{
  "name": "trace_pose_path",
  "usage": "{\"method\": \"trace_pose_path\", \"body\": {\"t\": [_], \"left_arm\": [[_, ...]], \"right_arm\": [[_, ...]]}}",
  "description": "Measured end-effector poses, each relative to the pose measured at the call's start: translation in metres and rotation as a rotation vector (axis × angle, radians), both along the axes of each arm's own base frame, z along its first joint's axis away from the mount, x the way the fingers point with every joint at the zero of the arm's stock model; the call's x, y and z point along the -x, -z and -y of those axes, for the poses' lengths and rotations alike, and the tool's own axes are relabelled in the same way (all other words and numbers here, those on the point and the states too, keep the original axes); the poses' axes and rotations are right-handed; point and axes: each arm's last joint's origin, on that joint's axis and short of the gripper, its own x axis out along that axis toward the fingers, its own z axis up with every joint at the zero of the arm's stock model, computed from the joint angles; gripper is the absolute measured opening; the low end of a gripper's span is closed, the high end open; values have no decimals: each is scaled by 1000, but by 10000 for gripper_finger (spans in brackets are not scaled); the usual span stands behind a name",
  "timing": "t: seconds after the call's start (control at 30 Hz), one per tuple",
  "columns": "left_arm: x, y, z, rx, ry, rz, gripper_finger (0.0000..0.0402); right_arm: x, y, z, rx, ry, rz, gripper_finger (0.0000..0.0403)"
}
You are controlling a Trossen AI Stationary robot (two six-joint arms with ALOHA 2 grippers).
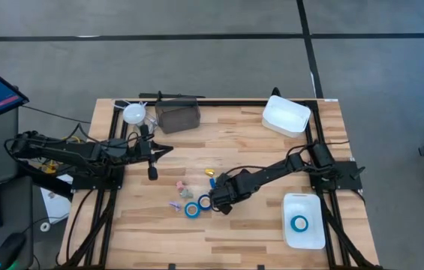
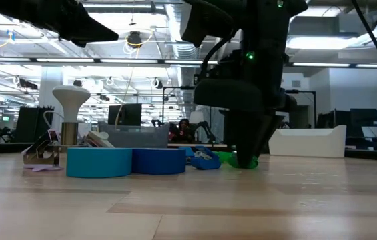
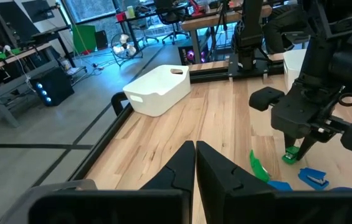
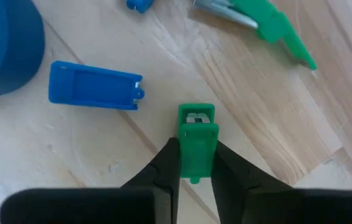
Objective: Pick and place Stapler, Stapler remover, tape
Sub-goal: Put the bottom green staple into the top right white bin
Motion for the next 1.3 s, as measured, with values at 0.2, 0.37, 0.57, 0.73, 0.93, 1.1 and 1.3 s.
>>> {"method": "trace_pose_path", "body": {"t": [0.2, 0.37, 0.57, 0.73, 0.93, 1.1, 1.3], "left_arm": [[0, 0, 0, 0, 0, 0, 8], [0, 0, 0, 0, 0, -4, 8], [0, 1, 0, 0, 0, -12, 8], [1, 2, 0, 0, 0, -25, 8], [1, 2, 0, 0, -1, -25, 8], [1, 3, 0, 0, 0, -29, 8], [1, 3, 0, -1, -1, -31, 8]], "right_arm": [[5, -6, 3, 28, 1, -27, 68], [16, -27, 10, 96, 7, -50, 54], [33, -66, 22, 204, 19, -27, 62], [52, -100, 42, 288, 52, -25, 61], [78, -137, 72, 348, 106, -38, 60], [95, -160, 99, 376, 124, -32, 59], [113, -179, 134, 386, 158, -36, 59]]}}
